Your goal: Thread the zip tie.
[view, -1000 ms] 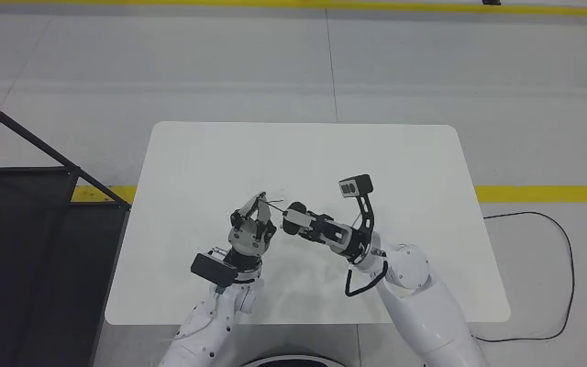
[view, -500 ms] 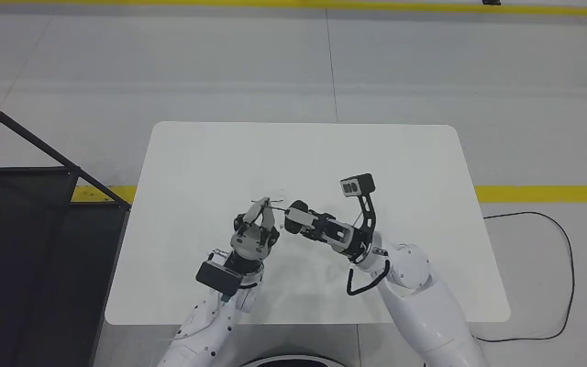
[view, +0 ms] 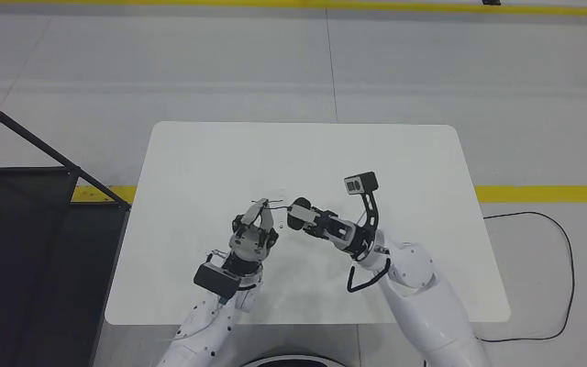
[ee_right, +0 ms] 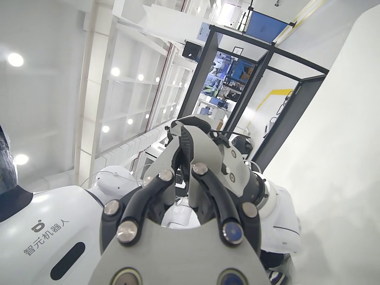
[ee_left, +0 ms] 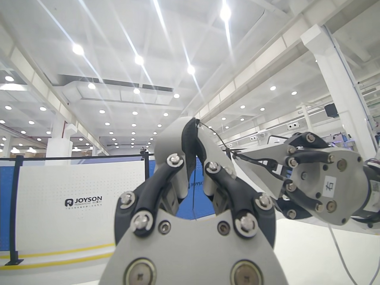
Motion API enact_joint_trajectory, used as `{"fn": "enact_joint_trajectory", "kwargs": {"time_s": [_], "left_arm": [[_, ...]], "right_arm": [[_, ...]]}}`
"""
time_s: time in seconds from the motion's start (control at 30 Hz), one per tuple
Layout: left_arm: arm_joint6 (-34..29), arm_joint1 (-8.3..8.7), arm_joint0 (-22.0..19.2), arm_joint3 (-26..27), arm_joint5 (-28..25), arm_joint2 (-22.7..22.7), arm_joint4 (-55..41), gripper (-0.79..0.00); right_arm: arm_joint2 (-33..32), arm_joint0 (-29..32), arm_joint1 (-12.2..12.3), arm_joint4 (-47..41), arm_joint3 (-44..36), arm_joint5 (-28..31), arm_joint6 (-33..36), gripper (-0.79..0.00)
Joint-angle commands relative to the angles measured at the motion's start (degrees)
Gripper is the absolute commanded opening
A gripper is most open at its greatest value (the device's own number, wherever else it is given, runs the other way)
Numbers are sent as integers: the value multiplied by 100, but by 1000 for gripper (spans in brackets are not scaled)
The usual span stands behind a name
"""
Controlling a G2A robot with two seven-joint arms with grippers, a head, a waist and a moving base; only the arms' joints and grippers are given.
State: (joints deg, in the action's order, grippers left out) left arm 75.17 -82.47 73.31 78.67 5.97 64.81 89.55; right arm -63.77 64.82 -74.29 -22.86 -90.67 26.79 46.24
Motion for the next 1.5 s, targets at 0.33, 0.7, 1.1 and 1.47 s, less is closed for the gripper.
{"fn": "enact_joint_trajectory", "kwargs": {"time_s": [0.33,0.7,1.1,1.47], "left_arm": [[205,11,-2,-52,243,32,348,-785],[39,20,7,-23,-93,108,99,-785],[2,26,42,26,-142,93,167,-785],[23,35,46,12,-171,76,275,-785]], "right_arm": [[-237,198,83,294,-233,-6,50,-785],[-348,335,137,-148,-299,160,393,-785],[-410,319,221,-289,-361,-305,964,-785],[-351,298,235,-479,-329,-276,1011,-785]]}}
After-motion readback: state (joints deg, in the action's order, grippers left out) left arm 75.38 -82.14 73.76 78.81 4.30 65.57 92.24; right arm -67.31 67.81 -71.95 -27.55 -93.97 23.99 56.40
